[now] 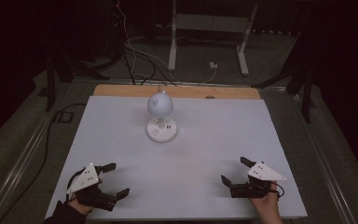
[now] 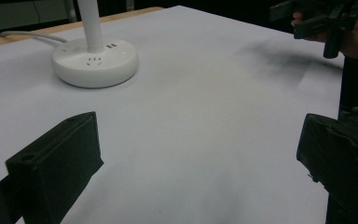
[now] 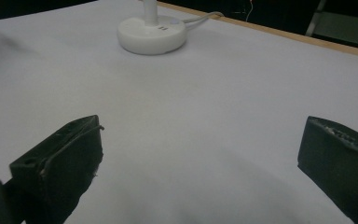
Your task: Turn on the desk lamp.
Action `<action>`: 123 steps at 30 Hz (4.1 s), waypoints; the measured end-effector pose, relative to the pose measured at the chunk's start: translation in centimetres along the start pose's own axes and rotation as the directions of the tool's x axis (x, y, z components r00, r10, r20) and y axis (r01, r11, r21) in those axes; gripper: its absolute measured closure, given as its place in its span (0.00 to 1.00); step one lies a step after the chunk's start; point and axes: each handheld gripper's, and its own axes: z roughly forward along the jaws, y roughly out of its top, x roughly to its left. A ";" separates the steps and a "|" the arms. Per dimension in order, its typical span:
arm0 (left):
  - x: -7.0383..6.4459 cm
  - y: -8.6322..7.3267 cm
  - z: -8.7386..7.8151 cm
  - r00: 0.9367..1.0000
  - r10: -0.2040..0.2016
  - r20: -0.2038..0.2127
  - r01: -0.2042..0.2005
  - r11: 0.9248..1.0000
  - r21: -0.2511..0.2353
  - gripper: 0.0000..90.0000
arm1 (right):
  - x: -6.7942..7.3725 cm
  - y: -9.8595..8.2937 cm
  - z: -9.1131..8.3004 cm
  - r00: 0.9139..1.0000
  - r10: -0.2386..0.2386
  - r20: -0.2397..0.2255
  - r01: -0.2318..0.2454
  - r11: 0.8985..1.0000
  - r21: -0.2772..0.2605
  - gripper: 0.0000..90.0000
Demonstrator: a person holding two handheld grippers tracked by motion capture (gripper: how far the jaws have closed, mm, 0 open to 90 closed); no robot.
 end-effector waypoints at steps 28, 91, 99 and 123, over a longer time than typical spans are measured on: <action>-0.5 0.3 0.3 1.000 0.006 0.020 -0.007 0.999 0.042 0.00 | 0.1 0.1 -0.1 1.000 0.007 0.000 -0.007 1.000 -0.014 0.00; 0.5 7.9 5.2 1.000 -0.010 -0.021 0.011 0.998 0.063 0.00 | 0.2 0.2 -0.3 1.000 0.020 -0.018 -0.020 1.000 -0.024 0.00; 0.5 8.8 6.8 1.000 -0.010 -0.026 0.012 0.998 0.066 0.00 | 0.2 0.2 -0.3 0.999 0.024 -0.021 -0.025 0.999 -0.025 0.00; 0.9 9.8 11.4 0.991 -0.041 -0.129 0.049 0.997 0.065 0.00 | 0.2 0.2 -0.4 0.999 0.028 -0.027 -0.029 0.999 -0.029 0.00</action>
